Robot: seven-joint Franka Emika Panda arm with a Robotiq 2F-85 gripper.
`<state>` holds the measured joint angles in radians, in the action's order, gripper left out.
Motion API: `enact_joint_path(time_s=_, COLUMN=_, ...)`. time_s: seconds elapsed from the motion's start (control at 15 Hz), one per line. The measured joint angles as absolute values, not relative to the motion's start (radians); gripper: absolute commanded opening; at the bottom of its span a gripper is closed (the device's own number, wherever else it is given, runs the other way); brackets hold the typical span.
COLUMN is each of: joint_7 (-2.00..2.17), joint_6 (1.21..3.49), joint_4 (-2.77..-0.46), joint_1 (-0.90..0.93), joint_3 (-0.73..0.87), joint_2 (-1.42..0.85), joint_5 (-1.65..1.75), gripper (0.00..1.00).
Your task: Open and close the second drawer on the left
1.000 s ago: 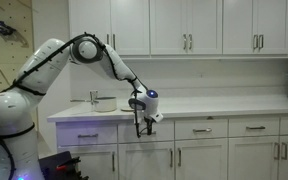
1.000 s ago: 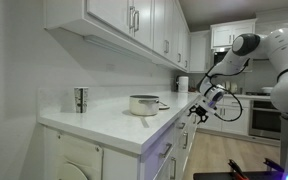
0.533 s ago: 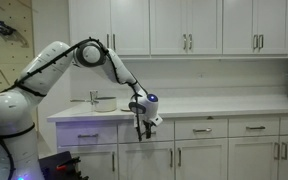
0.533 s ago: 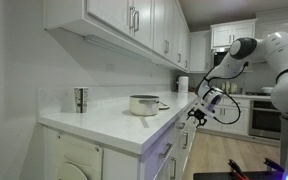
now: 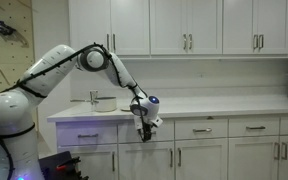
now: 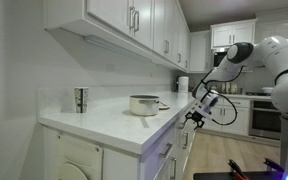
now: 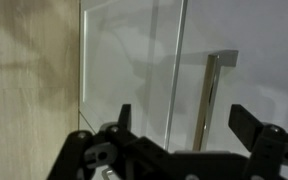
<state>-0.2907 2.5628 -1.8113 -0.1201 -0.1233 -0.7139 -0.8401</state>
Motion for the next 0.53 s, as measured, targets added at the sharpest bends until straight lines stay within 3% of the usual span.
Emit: enact_joint_path(time_s=0.53, joint_7=-0.287, joint_6=2.563, joint_4=-1.737, joint_1=-0.119, joint_3=-0.143, joint_2=-0.776, joint_5=-0.754, gripper=1.00)
